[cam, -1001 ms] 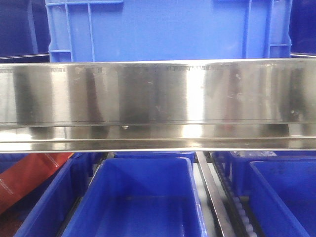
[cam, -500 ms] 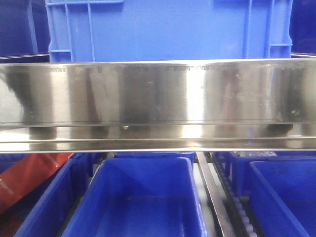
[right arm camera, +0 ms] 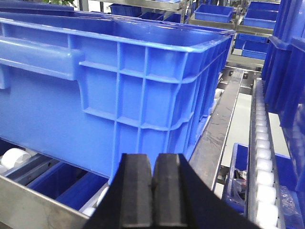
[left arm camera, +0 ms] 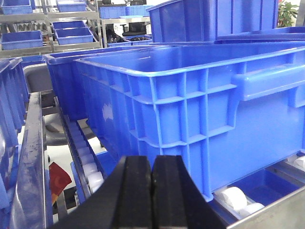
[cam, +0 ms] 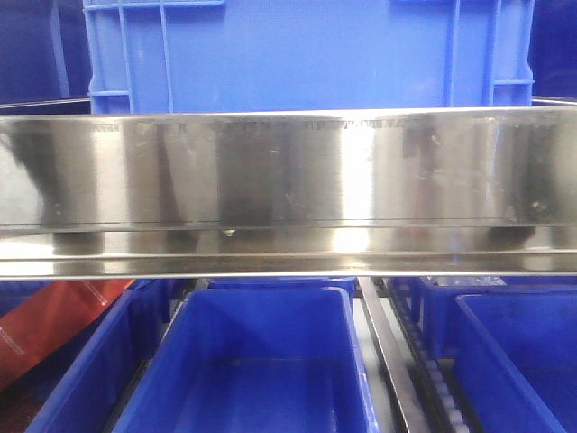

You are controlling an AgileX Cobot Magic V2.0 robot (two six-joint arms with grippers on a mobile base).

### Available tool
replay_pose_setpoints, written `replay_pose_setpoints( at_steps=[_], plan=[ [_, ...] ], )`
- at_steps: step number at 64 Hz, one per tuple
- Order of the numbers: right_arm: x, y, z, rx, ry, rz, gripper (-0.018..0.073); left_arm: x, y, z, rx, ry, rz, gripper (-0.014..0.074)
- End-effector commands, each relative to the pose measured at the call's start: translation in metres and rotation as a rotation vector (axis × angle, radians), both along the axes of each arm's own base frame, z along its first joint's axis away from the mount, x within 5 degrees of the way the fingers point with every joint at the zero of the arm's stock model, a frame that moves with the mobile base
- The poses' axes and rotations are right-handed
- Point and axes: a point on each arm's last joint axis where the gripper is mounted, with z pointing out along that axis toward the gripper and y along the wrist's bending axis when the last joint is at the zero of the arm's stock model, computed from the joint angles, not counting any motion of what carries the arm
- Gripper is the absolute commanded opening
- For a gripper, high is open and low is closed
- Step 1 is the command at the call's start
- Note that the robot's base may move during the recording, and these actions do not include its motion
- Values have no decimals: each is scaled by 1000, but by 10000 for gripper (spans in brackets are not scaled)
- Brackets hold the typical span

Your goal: Place valve from conveyor to right shelf box

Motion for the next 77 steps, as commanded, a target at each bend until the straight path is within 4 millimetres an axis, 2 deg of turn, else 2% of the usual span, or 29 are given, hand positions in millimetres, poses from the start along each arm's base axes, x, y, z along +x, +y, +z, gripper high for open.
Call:
replay_pose_setpoints(
  at_steps=[1,13,26,41,55,58,61,77],
  plan=[
    [-1,-1,2,-3,-33,-4,-162,-1,0,3,-25,-23,-1,-111],
    [-1,-1,2,-3,-33,-4,-162,-3,3,-1,-31,-12,12,-111],
    [-1,-1,2,-3,-33,-4,-162,-18,23,-11,-1,-68,149,-111],
    [-1,-1,2,-3,-33,-4,-162,-47,45,-50,-47,-101,358,-111],
    [-1,-1,2,-3,-33,-4,-162,-54,51,-102,-41,-99,458,-111],
    [-1,-1,2,-3,-33,-4,-162,-54,51,-98,-48,-136,464,-111],
    [-1,-1,2,-3,-33,-4,-162,-54,52,-104,-37,-78,470,-111],
    [-1,-1,3,-1,-38,-4,-162,-54,52,-103,-38,-82,469,-111]
  ],
)
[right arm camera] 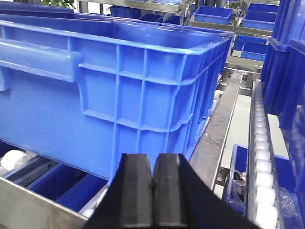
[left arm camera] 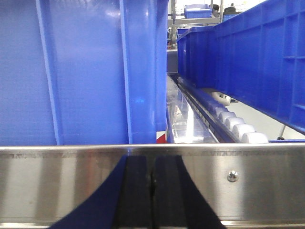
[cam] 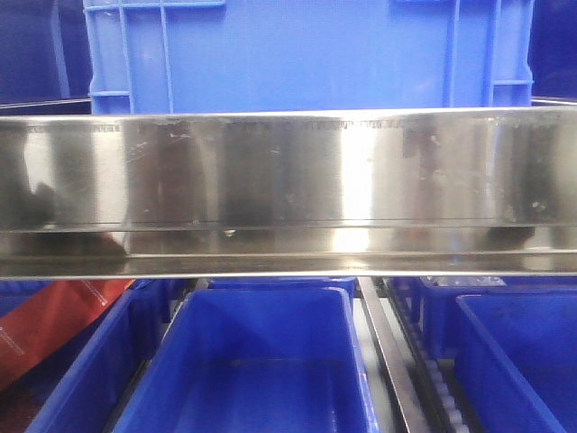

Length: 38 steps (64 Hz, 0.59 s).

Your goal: Place valve from conveyor to right shelf box

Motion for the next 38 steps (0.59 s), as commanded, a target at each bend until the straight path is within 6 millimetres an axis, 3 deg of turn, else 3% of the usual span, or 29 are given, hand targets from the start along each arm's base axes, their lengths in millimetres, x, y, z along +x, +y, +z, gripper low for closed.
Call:
replay_pose_setpoints(
  at_steps=[1,38],
  plan=[
    [-1,-1,2,-3,-33,-4,-162,-1,0,2,-3,-25,2,-111],
    [-1,-1,2,-2,-35,-4,-162,-1,0,2,-3,-25,2,-111]
  ],
)
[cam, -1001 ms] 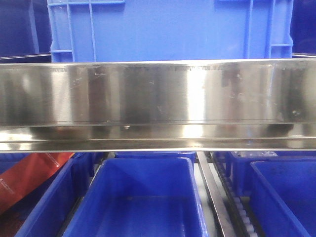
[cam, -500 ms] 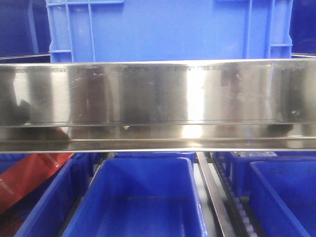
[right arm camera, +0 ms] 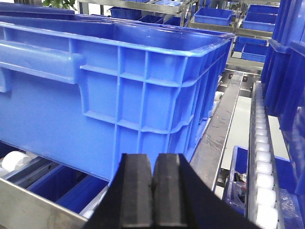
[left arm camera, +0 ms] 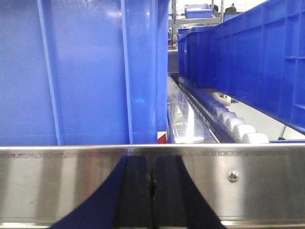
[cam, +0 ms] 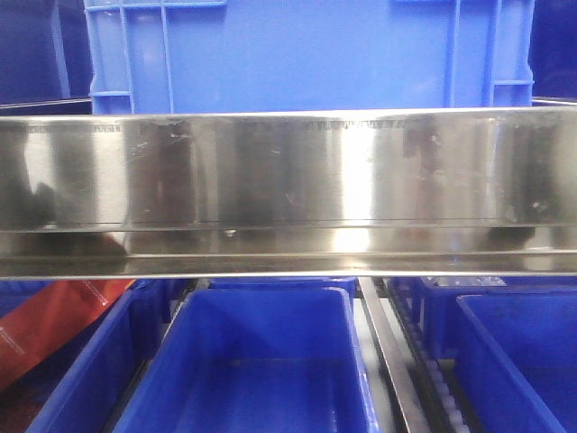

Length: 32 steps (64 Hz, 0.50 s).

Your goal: Place valve from conveyor to right shelf box

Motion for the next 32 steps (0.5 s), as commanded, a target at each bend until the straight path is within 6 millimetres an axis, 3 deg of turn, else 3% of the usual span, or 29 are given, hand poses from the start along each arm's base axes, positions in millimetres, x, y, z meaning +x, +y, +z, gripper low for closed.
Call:
replay_pose_setpoints(
  at_steps=[1,23,32],
  plan=[
    [-1,-1,2,-2,-30,-4,-162,-1,0,2,-3,-25,2,-111],
    [-2,-2,2,-6,-34,-9,-162,-1,0,2,-3,-25,2,-111],
    [-10,-15,1,-12,-25,-97,-162,-1,0,2,-3,-25,2,-111]
  ],
)
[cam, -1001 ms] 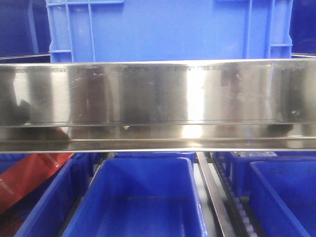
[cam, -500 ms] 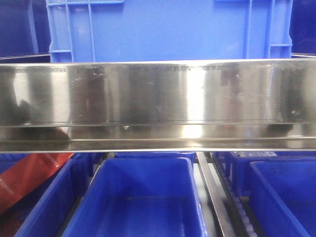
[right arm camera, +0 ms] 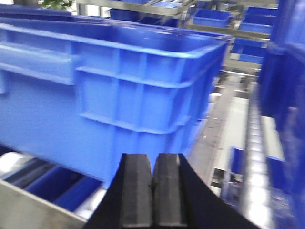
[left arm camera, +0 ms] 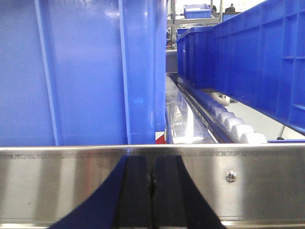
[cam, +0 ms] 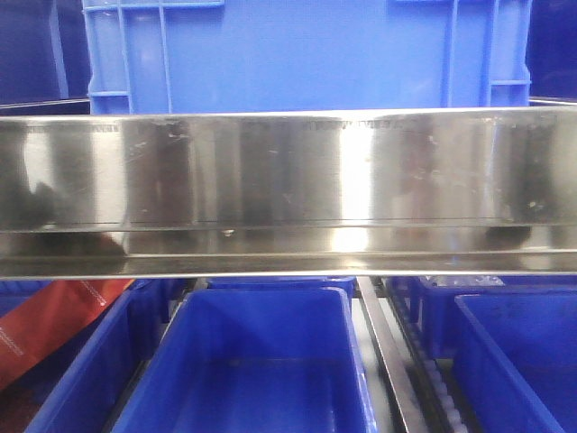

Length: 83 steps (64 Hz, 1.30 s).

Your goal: Place valve from conveyor to right shelf box

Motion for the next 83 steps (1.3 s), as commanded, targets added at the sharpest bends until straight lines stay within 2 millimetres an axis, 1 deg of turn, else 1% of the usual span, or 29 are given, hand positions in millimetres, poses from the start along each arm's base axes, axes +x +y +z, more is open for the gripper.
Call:
replay_pose_setpoints(
  at_steps=[1,7,13,22,29,35,42,51,62,83],
  plan=[
    [-7,-10,-1,-10,-17,-70,-162,-1,0,2,-5,-25,2,-111],
    [-16,-21,-8,-1,-52,-163,-162,-1,0,2,-5,-25,2,-111],
    [-26,-30,-21,24,-72,-252,-162,-1,0,2,-5,-25,2,-111],
    [-35,-37,-53,84,-69,-356,-162,-1,0,2,-5,-25,2,-111],
    [-40,-40,-74,99,-99,-388,-162,-1,0,2,-5,-25,2,-111],
    [-44,-40,-88,103,-122,-388,-162,-1,0,2,-5,-25,2,-111],
    [-43,-40,-103,98,-92,-391,-162,-1,0,2,-5,-25,2,-111],
    [-43,-40,-103,93,-102,-388,-162,-1,0,2,-5,-25,2,-111],
    [-43,-39,-103,27,-114,-377,-162,-1,0,2,-5,-25,2,-111],
    [-43,-39,-103,30,-114,-370,-162,-1,0,2,-5,-25,2,-111]
  ],
)
